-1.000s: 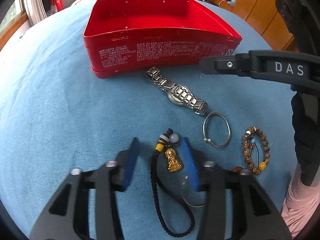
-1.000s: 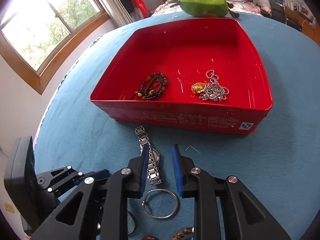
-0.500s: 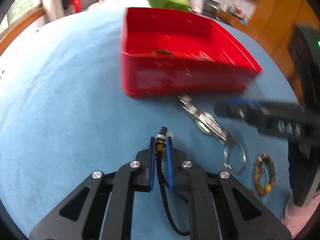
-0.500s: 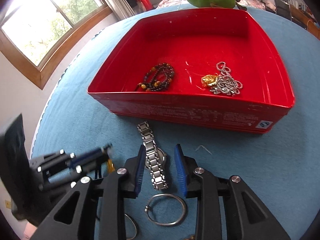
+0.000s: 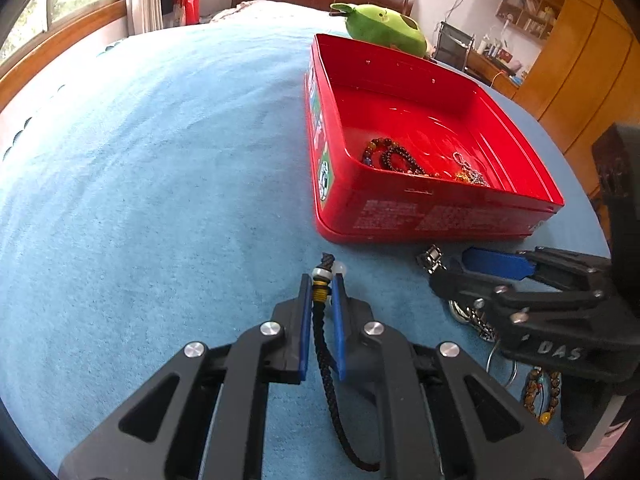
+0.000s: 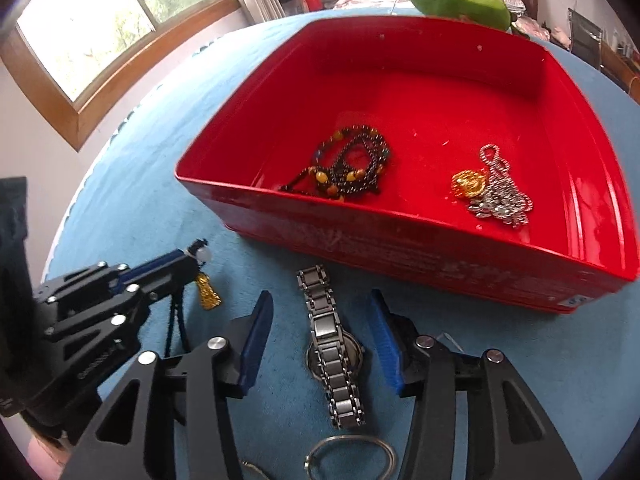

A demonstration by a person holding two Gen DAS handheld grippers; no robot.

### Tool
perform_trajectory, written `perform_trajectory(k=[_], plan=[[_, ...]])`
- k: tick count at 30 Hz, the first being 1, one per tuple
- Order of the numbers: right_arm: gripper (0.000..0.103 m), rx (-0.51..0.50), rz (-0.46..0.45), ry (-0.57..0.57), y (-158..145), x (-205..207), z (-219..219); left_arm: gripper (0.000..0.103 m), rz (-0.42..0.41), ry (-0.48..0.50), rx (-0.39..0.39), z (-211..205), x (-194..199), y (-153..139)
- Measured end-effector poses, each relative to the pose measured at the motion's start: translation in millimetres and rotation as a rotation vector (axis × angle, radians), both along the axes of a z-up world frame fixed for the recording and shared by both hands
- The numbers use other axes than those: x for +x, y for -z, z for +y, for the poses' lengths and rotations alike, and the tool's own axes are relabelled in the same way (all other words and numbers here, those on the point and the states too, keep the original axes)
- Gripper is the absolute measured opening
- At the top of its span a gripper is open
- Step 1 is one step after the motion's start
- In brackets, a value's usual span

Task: Organize jewelry
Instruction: 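Grasp the silver watch with right tool while left tool lifts the cord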

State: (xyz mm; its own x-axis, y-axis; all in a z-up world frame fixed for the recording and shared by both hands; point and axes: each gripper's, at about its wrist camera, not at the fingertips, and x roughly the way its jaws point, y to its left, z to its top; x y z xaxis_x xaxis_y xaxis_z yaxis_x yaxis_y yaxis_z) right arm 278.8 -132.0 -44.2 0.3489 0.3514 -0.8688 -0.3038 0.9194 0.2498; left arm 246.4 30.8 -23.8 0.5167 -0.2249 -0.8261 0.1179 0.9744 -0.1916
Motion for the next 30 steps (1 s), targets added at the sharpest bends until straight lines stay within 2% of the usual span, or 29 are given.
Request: perform_trajectory(k=[4, 6, 7, 9, 15, 30], plan=[[0.048, -0.034, -0.023, -0.012, 3, 3, 5, 0.008, -0.001, 0.001, -0.006, -1, 0, 1], [0.032, -0.067, -0.038, -0.001, 4, 1, 5, 0.008, -0.010, -0.005, -0.006, 1, -2, 1], [0.029, -0.078, -0.045, 0.004, 4, 1, 4, 0.008, -0.013, -0.009, -0.004, 4, -5, 1], [0.016, -0.052, -0.030, 0.010, 5, 1, 0, 0.008, -0.013, -0.013, -0.007, 7, -5, 2], [0.016, -0.002, 0.006, 0.033, 3, 0, -14, 0.008, -0.017, -0.014, -0.018, 10, -6, 4], [0.015, 0.081, -0.011, 0.045, -27, -12, -43, 0.008, -0.075, -0.004, -0.039, 17, -22, -11]])
